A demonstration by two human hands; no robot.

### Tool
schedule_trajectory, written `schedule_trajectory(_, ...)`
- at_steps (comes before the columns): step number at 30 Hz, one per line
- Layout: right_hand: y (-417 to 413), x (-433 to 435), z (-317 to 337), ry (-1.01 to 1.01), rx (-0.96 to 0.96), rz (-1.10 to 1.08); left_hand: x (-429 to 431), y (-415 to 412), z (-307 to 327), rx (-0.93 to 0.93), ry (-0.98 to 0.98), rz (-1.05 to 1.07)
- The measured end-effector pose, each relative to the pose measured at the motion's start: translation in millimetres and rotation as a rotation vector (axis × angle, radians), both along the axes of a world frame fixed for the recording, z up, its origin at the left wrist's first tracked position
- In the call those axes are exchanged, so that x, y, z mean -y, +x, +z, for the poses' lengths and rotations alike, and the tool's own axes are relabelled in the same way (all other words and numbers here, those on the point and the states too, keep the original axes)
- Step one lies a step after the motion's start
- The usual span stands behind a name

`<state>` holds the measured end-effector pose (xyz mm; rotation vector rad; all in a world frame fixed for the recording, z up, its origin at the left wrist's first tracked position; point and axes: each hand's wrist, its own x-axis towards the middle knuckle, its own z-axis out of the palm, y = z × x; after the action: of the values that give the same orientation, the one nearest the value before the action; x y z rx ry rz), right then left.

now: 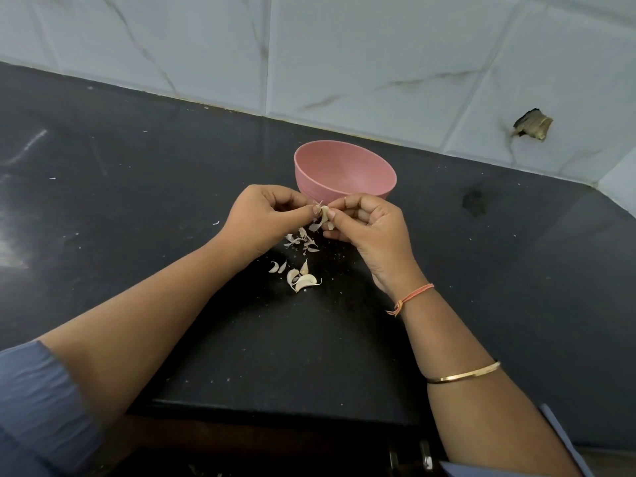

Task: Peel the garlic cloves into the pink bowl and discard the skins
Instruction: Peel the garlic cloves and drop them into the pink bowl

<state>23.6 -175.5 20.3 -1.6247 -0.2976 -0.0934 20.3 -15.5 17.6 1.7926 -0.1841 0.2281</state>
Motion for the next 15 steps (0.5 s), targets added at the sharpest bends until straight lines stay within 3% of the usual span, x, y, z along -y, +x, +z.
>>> schedule_trajectory(9,0.8,1.8,-5.9,-0.235,0.178,-0.028,0.2,1.3,-2.9,-0.012,0.073,0.018)
schedule_trajectory(15,-0.5,0.1,-6.1,-0.248,0.227,-0.034,1.4,3.2,-4.7,-0.027,0.061,0.043)
